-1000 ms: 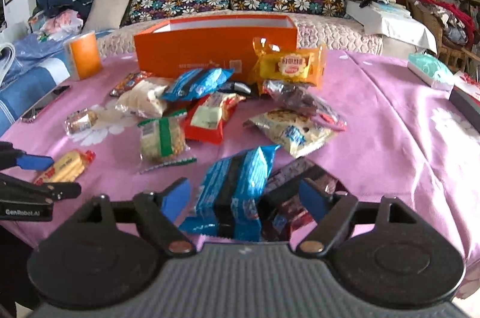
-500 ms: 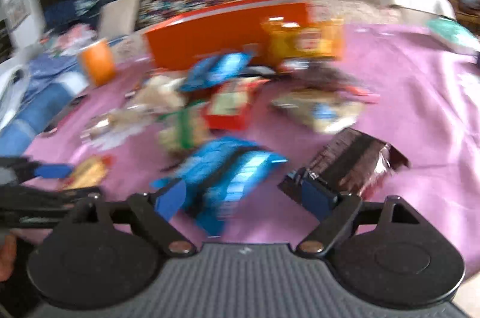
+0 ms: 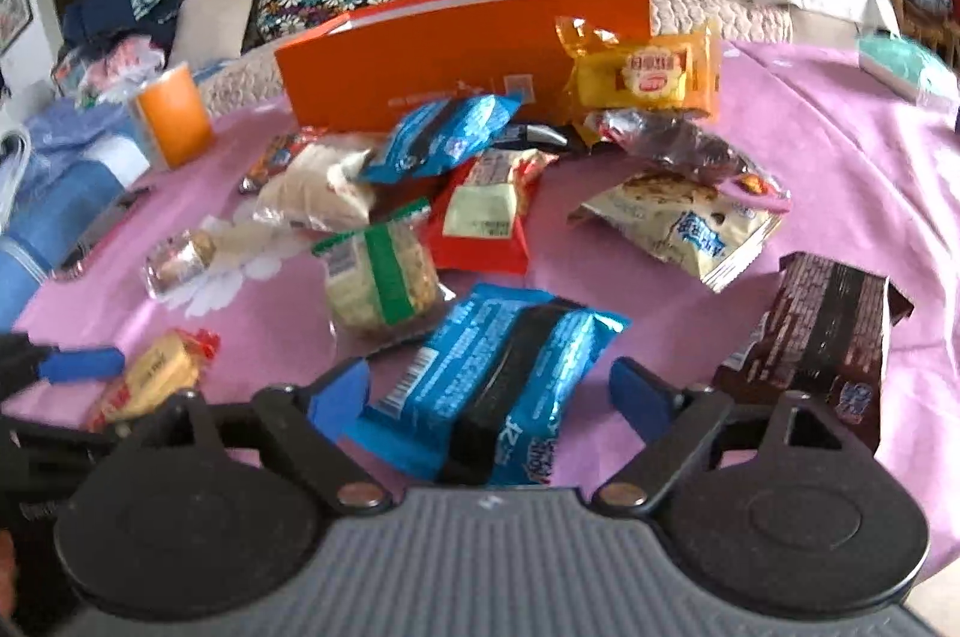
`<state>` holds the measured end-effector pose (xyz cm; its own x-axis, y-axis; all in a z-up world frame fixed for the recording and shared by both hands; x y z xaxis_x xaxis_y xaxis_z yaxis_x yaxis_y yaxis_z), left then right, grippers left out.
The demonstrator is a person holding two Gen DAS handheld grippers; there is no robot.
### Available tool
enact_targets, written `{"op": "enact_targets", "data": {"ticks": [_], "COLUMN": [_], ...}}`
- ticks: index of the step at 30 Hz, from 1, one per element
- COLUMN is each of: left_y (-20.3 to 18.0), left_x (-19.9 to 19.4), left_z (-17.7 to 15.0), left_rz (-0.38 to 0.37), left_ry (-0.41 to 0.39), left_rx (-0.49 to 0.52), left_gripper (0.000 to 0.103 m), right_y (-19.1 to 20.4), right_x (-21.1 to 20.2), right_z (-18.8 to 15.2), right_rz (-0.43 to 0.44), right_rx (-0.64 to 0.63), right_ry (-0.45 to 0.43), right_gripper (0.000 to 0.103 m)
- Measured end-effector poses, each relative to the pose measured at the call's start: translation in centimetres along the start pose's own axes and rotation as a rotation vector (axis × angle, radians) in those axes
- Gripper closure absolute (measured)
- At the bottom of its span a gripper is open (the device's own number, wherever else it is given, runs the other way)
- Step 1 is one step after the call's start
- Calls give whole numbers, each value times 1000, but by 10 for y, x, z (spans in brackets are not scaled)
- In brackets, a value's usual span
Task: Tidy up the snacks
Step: 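Lift both packs and carry them over the orange box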
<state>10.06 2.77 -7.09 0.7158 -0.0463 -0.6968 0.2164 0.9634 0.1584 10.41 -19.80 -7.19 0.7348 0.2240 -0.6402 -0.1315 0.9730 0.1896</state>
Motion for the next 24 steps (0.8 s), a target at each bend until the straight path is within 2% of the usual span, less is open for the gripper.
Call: {"op": "enact_targets", "data": {"ticks": [1, 2, 5, 8, 9, 10, 11, 12, 13, 14, 15, 16, 17, 18, 21, 24], "left_y": [2, 4, 6, 6, 5, 2, 0, -3, -4, -3, -2, 1, 1, 1, 7, 16], "left_x": [0, -1, -4, -7, -9, -10, -11, -10, -10, -10, -10, -8, -8, -9, -20, -19], "left_z": [0, 0, -2, -2, -3, -5, -7, -10, -11, -10, -8, -5, -2, 1, 17, 50], "left_rz": [-19, -39, -18, 11, 23, 37, 52, 61, 58, 30, -10, -42, -42, -41, -89, -136], "left_ry": [3, 10, 7, 18, 16, 10, 4, 0, -12, -12, -3, 13, 15, 7, -47, -106], "left_rx": [-17, -33, -31, -26, -16, 0, 20, 33, 30, 16, -9, -37, -38, -31, -47, -79], "left_gripper": [92, 93, 91, 75, 56, 42, 41, 43, 54, 69, 91, 90, 90, 90, 90, 90], "right_y": [0, -2, -18, -27, -28, -26, -24, -21, -20, -18, -14, -11, -12, -16, -24, -32], "right_x": [-1, -4, -11, -16, -19, -21, -22, -20, -17, -15, -14, -14, -16, -19, -32, -43], "right_z": [-1, -2, -3, -2, -2, -2, -3, -5, -7, -11, -13, -14, -14, -11, 1, 26], "right_rz": [-12, -28, -59, -32, -19, -18, -24, -28, -30, -30, -45, -61, -54, -28, 12, 66], "right_rx": [-21, -34, -23, 23, 34, 28, 16, 1, -11, -31, -63, -91, -88, -60, -6, 46], "right_ry": [-1, -5, -4, 2, -5, -13, -20, -17, -5, -12, -13, -12, -13, -11, -34, -98], "right_gripper": [31, 44, 45, 37, 33, 31, 29, 28, 28, 27, 31, 33, 41, 43, 43, 43]}}
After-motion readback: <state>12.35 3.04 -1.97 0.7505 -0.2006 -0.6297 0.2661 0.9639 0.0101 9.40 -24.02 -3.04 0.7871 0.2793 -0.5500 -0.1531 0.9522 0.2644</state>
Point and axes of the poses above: each gripper's, at about its wrist camera, not at the fingertips, and x roughly the way its jaws point, y to its left, z to its top, the point moved 1 cm from there along x, roughly the way its jaws point, and after that the axes turned 5 degrees about z, right-handed, at the moved point
